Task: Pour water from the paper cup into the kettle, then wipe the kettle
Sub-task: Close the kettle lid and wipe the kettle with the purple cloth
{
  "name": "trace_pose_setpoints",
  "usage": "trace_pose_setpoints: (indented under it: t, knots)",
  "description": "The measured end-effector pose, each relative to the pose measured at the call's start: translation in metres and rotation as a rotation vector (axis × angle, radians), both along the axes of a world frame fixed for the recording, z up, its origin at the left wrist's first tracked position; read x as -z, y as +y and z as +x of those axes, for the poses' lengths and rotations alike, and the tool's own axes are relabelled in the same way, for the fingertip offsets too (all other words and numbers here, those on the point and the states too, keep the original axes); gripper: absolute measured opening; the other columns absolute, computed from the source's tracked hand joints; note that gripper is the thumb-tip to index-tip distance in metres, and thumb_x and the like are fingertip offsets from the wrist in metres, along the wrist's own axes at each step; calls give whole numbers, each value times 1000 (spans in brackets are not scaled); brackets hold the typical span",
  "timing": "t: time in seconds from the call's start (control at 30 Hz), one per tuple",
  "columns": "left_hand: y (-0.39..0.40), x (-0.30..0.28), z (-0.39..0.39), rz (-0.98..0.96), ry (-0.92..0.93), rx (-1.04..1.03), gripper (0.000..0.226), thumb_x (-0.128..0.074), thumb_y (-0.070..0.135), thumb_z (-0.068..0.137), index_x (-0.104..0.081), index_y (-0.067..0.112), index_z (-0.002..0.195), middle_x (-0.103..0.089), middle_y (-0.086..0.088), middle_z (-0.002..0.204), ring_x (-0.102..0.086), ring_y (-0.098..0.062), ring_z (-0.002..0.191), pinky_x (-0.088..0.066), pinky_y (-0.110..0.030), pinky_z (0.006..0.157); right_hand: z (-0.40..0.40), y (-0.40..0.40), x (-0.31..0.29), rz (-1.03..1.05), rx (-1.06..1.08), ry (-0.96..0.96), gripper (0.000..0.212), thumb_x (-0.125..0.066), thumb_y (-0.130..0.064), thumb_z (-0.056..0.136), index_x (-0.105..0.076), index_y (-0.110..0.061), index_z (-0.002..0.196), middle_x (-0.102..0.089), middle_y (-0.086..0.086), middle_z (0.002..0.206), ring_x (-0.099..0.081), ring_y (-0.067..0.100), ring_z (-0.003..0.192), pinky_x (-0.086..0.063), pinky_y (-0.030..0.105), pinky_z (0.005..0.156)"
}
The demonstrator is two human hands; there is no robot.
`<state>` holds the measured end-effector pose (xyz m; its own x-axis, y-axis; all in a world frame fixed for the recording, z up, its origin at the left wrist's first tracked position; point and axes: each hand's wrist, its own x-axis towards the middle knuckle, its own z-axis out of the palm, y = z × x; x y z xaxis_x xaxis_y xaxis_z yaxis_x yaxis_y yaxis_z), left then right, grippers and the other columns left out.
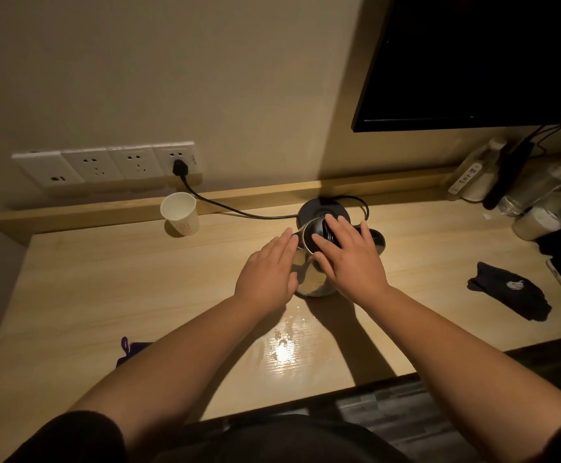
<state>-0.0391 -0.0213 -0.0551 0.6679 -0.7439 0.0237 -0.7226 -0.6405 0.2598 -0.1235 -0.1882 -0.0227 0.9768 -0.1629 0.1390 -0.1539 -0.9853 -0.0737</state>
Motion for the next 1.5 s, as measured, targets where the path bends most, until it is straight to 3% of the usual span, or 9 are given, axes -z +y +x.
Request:
trace_pose_setpoints:
  t: [0.3, 0.43, 0.57, 0.87, 0.97, 1.17, 1.27, 1.4, 1.5]
  knots:
    - [161, 39, -41, 139, 138, -139, 60, -37, 40, 98, -20, 20, 152, -14, -2, 160, -13, -20, 145, -10, -36, 115, -48, 42, 20, 126, -262, -133, 47, -46, -37, 97, -46, -20, 141, -35, 16, 155, -24, 35, 146, -15, 58, 117]
    - [221, 66, -60, 375, 155, -128, 64, -30, 49, 96, -19, 19, 152, -12, -5, 160, -8, -22, 145, -8, -41, 116, -70, 88, 66, 135, -437, 188, 46, -44, -38, 98, -57, -17, 136, -48, 15, 148, -34, 37, 142, -15, 52, 118]
    - [244, 79, -57, 459, 191, -123, 70, -24, 57, 95, -13, 20, 153, -7, -4, 161, -3, -22, 146, -2, -42, 116, -76, 115, 111, 44, -475, 561, 63, -37, -48, 100, -26, -17, 154, -14, 17, 164, -8, 37, 150, -4, 49, 120]
    - [260, 89, -41, 459, 98, 18, 73, -25, 63, 94, -20, 20, 152, -26, -6, 155, -23, -25, 140, -17, -42, 112, -101, 134, 133, 0, -373, 676, 82, -7, -67, 95, 9, -13, 155, 25, 13, 157, 22, 34, 147, 11, 47, 119]
    - [262, 91, -32, 411, 37, 93, 67, -36, 61, 93, -38, 17, 144, -47, -7, 138, -44, -26, 123, -34, -43, 102, -130, 147, 129, 67, -336, 598, 78, -22, -62, 98, -12, -11, 156, 3, 13, 161, 3, 34, 149, 11, 46, 119]
    - [262, 100, -13, 315, -32, 283, 51, -63, 52, 85, -61, 14, 120, -64, -4, 99, -59, -22, 86, -49, -37, 74, -188, 129, 98, 105, -310, 493, 30, -60, -42, 91, -73, -26, 113, -64, 4, 134, -63, 21, 119, -49, 41, 101]
    - [254, 96, -4, 305, 6, 316, 44, -68, 51, 82, -63, 19, 112, -64, 2, 91, -58, -18, 76, -47, -33, 65, -167, 94, 61, 334, 94, 372, 15, -60, -28, 95, -72, -23, 103, -73, 4, 108, -69, 23, 94, -55, 33, 78]
    - [238, 93, 7, 244, 163, 209, 41, -45, 50, 96, -51, 22, 125, -59, 3, 108, -55, -15, 92, -41, -30, 75, -69, 40, 5, 817, 1029, -70, 53, -43, -51, 100, -49, -17, 140, -60, 8, 132, -60, 28, 113, -49, 47, 97]
    - [222, 86, 9, 111, 297, 61, 40, -48, 47, 96, -52, 22, 127, -59, 3, 110, -55, -12, 91, -38, -27, 72, 3, 7, -27, 1263, 1251, -259, 62, -38, -61, 95, -49, -15, 134, -63, 12, 118, -61, 30, 104, -50, 48, 93]
